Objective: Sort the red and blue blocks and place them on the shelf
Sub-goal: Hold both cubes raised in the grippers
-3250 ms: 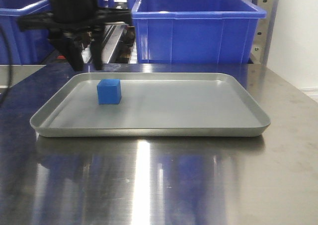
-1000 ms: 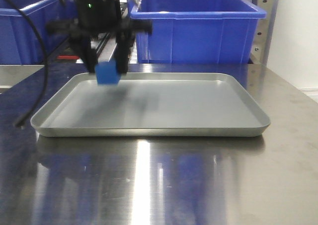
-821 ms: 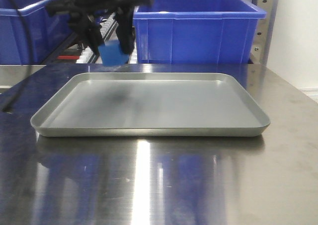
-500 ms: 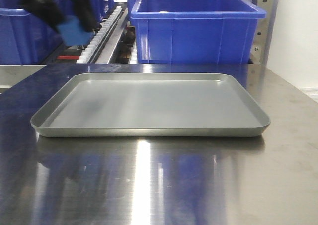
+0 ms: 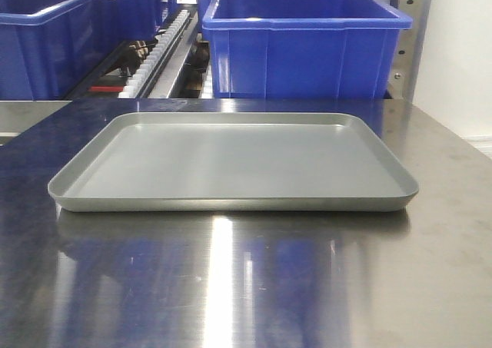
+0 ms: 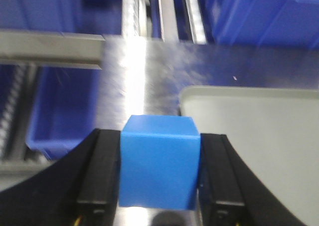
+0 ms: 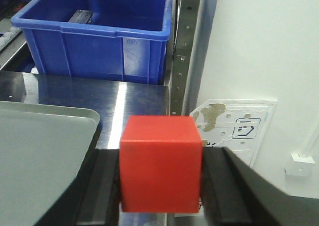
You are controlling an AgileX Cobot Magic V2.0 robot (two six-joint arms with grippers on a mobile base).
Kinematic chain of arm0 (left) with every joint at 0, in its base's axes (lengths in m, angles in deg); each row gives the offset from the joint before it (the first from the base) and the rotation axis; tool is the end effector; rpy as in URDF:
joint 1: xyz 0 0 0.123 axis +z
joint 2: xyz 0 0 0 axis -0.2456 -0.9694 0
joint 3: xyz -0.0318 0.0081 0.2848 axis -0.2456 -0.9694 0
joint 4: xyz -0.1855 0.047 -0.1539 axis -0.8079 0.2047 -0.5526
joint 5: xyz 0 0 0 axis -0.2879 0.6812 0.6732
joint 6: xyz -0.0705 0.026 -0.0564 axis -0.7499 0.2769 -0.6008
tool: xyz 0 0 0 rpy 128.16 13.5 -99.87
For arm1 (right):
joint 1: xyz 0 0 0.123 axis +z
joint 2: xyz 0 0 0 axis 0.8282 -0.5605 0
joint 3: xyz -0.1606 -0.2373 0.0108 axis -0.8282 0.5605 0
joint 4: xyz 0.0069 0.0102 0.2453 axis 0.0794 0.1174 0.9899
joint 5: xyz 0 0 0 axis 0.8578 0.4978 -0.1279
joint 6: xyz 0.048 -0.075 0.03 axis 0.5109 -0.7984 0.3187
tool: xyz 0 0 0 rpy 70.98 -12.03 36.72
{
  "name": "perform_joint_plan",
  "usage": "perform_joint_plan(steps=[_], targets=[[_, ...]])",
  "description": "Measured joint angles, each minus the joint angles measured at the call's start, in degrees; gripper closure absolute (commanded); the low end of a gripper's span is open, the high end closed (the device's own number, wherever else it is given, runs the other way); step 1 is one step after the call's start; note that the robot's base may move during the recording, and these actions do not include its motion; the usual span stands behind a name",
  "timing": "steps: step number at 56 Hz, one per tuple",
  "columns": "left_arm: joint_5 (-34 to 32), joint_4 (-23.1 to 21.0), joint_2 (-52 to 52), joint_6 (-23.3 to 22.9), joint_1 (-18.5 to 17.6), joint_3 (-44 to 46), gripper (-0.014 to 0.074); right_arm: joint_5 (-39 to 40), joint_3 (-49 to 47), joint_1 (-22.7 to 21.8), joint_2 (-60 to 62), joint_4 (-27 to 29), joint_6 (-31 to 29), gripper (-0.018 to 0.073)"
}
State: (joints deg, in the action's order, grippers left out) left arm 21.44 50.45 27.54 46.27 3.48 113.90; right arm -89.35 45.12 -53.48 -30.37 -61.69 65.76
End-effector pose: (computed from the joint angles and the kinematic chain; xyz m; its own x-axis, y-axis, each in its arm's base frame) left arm 0.1695 -0.0336 0.3285 -0.3641 -0.0487 -0.9301 0.1598 0.9806 -0.1139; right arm 0.0917 0.0050 0.3133 -0.1410 -0.0255 -0.9897 -0.0571 0.9982 -0.0176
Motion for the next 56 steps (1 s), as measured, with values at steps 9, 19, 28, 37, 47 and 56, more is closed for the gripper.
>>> perform_joint_plan(steps=[9, 19, 28, 37, 47, 56], targets=[[-0.96, 0.88, 12.45, 0.7, 1.33, -7.18, 0.0341, 0.0, 0.0, 0.0, 0.0, 0.0, 0.0, 0.0176], [-0.72, 3.43, 19.62, 0.7, 1.59, -10.18, 0.0341, 0.0, 0.0, 0.0, 0.0, 0.0, 0.0, 0.0176], [-0.47, 6.47, 20.75, 0.75, 1.59, -10.55, 0.0341, 0.0, 0.0, 0.0, 0.0, 0.0, 0.0, 0.0176], [-0.47, 6.96, 20.75, 0.84, 1.59, -10.62, 0.0341, 0.0, 0.0, 0.0, 0.0, 0.0, 0.0, 0.0176], [-0.47, 7.06, 20.75, 0.84, 1.59, -10.62, 0.0341, 0.0, 0.0, 0.0, 0.0, 0.0, 0.0, 0.0176], [-0.47, 7.06, 20.75, 0.88, 1.59, -10.62, 0.0341, 0.0, 0.0, 0.0, 0.0, 0.0, 0.0, 0.0176]])
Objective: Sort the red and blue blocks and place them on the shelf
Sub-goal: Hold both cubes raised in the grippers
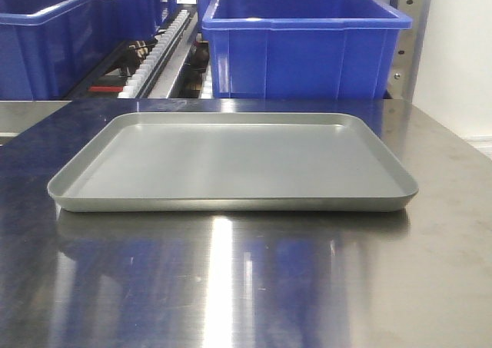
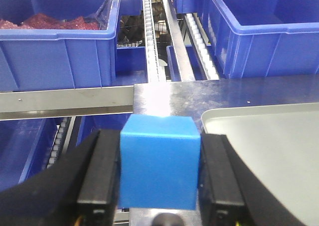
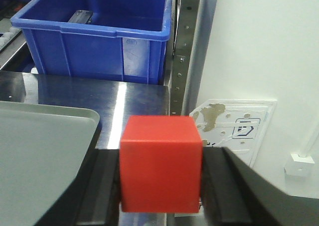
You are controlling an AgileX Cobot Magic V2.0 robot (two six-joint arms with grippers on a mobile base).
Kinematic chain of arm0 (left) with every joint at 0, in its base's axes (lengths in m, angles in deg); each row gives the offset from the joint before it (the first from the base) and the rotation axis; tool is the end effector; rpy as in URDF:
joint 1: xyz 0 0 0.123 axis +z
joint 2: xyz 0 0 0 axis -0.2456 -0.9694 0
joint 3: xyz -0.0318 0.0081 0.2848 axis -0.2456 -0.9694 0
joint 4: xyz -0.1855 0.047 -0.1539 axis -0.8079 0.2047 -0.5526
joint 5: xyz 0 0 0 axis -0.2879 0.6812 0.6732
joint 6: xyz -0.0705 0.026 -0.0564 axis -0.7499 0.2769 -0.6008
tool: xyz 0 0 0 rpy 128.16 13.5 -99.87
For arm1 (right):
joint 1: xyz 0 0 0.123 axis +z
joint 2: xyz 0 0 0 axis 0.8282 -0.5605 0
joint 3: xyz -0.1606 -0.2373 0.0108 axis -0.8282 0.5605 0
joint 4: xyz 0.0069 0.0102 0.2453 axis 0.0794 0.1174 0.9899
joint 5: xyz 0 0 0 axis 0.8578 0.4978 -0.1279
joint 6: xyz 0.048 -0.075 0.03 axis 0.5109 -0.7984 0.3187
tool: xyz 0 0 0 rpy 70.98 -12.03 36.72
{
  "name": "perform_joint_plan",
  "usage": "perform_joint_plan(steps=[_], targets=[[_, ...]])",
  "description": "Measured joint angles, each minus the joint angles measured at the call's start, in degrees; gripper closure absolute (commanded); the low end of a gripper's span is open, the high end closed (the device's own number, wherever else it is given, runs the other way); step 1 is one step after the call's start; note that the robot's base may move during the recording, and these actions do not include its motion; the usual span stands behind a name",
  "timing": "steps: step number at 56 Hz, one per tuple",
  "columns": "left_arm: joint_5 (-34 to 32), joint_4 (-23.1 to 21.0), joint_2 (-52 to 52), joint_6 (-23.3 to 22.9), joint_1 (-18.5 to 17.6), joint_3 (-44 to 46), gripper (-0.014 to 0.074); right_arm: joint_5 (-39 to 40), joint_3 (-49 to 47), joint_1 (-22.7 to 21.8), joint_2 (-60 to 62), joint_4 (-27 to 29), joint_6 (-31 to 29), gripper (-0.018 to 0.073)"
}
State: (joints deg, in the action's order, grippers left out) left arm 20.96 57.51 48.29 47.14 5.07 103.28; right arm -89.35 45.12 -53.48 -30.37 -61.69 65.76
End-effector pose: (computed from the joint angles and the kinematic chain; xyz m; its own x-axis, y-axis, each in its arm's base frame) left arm 0.0987 -0.0142 0.3161 -0.1660 0.0451 -0.9851 0.1460 0.9891 0.0207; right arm 0.0917 0.0050 0.3133 -0.1410 -0.0255 -0.9897 -0.0571 0.9982 -0.0176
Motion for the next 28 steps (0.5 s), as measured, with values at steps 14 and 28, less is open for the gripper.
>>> perform_joint_plan(steps=[14, 28], targets=[[0.0, 0.0, 0.0, 0.0, 0.0, 0.0, 0.0341, 0.0, 0.0, 0.0, 0.0, 0.0, 0.0, 0.0176], [0.0, 0.0, 0.0, 0.0, 0.0, 0.0, 0.0341, 0.0, 0.0, 0.0, 0.0, 0.0, 0.0, 0.0176]])
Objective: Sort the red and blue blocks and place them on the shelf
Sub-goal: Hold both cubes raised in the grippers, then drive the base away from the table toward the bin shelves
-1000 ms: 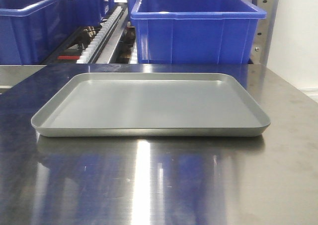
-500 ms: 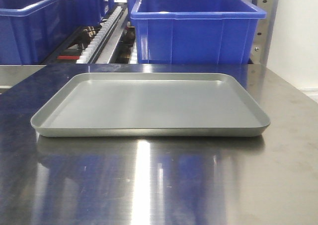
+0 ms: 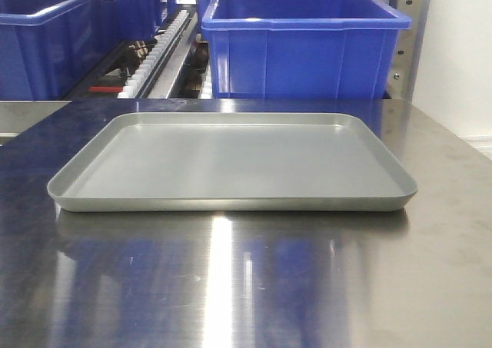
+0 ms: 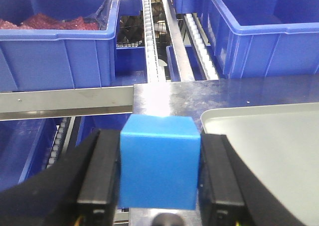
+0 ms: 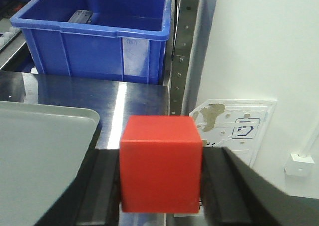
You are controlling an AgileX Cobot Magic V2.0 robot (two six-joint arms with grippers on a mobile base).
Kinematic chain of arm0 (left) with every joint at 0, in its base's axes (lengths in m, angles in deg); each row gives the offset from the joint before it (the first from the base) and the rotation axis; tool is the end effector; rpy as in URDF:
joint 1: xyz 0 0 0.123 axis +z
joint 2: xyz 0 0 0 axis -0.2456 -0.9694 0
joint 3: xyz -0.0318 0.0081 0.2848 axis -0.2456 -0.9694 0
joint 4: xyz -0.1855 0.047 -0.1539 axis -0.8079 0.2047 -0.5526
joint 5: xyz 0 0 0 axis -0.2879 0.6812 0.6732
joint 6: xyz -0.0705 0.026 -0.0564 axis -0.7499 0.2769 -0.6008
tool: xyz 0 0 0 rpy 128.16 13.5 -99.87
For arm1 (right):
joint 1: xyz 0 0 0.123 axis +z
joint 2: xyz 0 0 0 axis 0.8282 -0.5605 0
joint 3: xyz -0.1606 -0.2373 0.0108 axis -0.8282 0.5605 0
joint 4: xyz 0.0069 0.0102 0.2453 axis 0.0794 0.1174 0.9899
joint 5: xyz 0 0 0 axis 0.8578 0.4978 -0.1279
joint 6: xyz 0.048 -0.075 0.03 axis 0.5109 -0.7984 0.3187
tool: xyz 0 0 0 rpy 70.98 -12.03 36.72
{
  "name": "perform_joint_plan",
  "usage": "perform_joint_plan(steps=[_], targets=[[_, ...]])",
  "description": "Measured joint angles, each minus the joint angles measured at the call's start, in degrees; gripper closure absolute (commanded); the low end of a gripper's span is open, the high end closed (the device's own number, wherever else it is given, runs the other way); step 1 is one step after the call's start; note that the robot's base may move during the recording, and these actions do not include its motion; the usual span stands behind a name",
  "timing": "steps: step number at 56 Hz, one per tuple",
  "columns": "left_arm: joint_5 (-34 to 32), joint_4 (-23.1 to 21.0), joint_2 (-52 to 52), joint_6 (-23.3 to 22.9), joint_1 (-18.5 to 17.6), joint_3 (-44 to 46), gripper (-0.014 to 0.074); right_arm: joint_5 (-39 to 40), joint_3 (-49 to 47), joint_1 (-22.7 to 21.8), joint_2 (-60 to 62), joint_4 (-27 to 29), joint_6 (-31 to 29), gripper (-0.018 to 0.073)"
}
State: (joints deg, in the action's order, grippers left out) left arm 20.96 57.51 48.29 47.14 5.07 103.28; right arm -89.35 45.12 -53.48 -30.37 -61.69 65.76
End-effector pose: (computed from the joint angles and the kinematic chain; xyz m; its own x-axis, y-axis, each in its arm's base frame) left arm 0.0987 -0.0142 0.3161 -0.1660 0.0451 -0.9851 0.1460 0.9891 0.0207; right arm 0.0917 0.0050 0.3133 -0.1410 -0.0255 -0.9897 -0.0571 0.9982 -0.0176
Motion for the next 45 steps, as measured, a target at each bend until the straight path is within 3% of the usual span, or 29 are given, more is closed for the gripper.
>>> perform_joint_plan(steps=[45], targets=[[-0.1, 0.0, 0.0, 0.13, 0.0, 0.0, 0.0341, 0.0, 0.0, 0.0, 0.0, 0.0, 0.0, 0.0176]])
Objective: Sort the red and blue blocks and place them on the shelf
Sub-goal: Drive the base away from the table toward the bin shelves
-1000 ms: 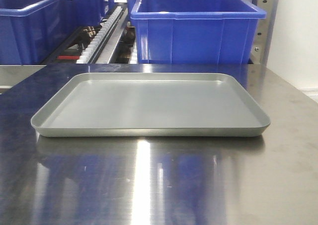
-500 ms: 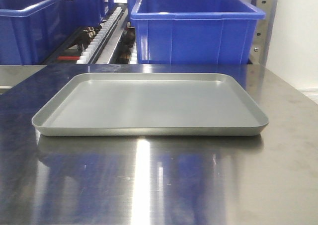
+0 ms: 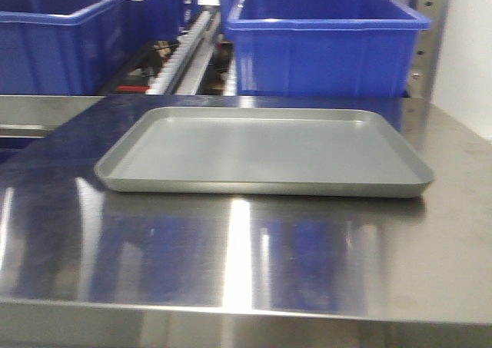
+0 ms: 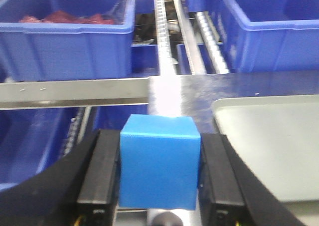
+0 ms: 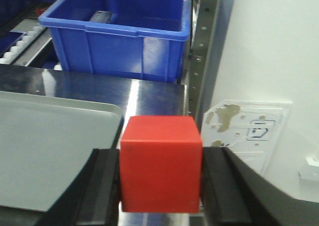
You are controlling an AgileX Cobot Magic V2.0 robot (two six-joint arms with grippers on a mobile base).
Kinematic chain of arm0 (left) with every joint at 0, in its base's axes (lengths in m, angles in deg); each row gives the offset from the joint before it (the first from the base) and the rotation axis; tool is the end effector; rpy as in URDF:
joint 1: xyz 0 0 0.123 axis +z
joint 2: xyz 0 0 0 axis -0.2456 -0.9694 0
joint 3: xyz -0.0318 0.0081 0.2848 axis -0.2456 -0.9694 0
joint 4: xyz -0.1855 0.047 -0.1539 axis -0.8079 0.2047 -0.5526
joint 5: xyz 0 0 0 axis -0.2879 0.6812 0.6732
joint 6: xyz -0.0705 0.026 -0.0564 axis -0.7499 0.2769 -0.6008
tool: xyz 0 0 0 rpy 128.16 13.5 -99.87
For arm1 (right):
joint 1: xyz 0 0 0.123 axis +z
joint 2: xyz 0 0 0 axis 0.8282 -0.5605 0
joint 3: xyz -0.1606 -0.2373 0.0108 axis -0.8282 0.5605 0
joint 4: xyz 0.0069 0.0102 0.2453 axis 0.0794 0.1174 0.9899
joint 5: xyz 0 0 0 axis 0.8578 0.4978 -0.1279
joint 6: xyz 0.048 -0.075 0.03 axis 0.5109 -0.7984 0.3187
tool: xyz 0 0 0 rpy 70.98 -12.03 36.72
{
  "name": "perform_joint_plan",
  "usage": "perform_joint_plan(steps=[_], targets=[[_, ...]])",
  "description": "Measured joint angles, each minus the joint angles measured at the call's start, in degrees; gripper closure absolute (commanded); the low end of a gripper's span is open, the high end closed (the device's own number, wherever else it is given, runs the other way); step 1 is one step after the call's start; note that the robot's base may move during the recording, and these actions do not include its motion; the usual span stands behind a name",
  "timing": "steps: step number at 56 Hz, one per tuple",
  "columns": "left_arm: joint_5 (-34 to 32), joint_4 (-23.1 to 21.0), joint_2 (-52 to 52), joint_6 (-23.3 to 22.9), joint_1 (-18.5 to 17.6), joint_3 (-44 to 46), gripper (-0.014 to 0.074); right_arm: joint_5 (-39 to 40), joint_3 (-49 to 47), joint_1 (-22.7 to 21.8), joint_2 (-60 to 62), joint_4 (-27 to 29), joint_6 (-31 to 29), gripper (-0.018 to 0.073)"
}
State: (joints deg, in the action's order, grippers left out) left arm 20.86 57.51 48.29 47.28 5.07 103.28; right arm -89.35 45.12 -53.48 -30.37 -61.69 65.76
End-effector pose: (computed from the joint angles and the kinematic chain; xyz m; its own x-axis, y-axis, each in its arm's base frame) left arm 0.0987 -0.0142 0.3163 -0.1639 0.0473 -0.9853 0.1464 0.9890 0.0231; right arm 0.0917 0.0050 0.3133 -0.1410 -0.0255 -0.9897 -0.0571 0.9982 -0.0176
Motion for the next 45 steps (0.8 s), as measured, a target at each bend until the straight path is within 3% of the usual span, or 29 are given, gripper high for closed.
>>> perform_joint_plan(steps=[45], targets=[[0.0, 0.0, 0.0, 0.09, 0.0, 0.0, 0.0341, 0.0, 0.0, 0.0, 0.0, 0.0, 0.0, 0.0176]])
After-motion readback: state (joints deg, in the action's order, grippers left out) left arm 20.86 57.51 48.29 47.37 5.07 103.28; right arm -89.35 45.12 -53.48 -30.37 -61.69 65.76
